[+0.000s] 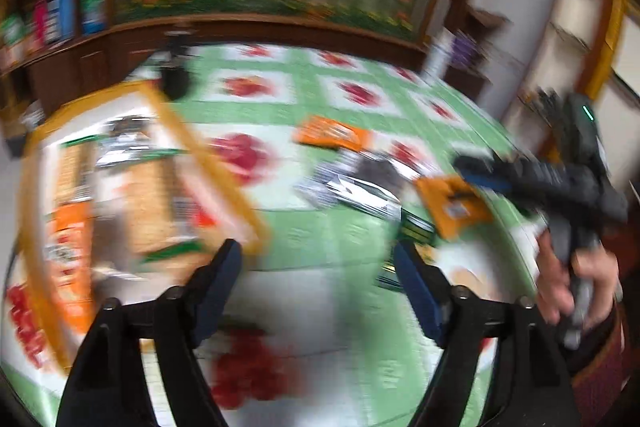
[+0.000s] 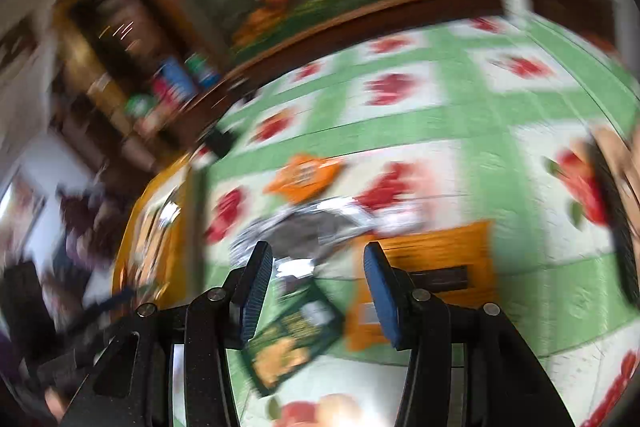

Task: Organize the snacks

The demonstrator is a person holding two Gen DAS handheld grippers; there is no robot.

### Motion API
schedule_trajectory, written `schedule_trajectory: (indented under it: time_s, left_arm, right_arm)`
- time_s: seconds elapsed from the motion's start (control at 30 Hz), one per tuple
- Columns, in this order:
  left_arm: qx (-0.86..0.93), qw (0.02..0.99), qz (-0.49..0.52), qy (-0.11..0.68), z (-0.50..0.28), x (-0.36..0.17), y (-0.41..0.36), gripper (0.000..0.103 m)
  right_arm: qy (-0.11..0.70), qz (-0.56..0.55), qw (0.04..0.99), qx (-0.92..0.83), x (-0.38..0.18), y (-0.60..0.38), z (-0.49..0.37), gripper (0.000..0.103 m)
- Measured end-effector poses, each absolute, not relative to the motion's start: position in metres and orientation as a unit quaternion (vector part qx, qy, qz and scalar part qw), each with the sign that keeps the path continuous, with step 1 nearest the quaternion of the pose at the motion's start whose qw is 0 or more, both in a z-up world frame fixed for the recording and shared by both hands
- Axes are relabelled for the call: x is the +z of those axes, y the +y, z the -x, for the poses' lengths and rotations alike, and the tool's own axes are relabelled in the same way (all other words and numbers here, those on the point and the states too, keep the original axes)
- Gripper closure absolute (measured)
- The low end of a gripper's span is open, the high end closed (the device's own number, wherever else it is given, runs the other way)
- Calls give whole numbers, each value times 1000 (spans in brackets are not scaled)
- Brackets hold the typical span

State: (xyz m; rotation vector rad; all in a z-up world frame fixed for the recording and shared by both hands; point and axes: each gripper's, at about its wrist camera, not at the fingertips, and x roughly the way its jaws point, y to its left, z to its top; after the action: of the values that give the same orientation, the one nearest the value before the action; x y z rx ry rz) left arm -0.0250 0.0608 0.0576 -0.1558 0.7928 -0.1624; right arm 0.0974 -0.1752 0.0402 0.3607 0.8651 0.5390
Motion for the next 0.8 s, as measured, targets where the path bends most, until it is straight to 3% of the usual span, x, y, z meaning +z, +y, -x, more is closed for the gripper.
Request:
schedule_trajectory:
  time_s: [0.23,0.43,0.47,0.53,0.6,0.8]
  left_arm:
    - [-122,886,-14,447,-9,23,-24,20]
    - [-84,889,-48,448,-27,2,-47,20]
    - [-83,889,-44,447,-30,2,-46,22]
    - [-77,894,-45,439,-27,5,-41,41]
    - [-71,896,-42,436,-22,6,-35,51]
    - [-57,901,-34,429,-2,7,-9,55]
  right_arm:
    - [436,-239,851,168,18,-221,-124,50]
    - [443,-208,857,163,12,-219,-135,50]
    - [446,-205,856,165,10,-217,-136,50]
    - [448,-204,853,173,8,-217,-134,50]
    - [458,-212,843,187,6,-220,-128,49]
    - [506,-174,808,249,5,-205,-77,42]
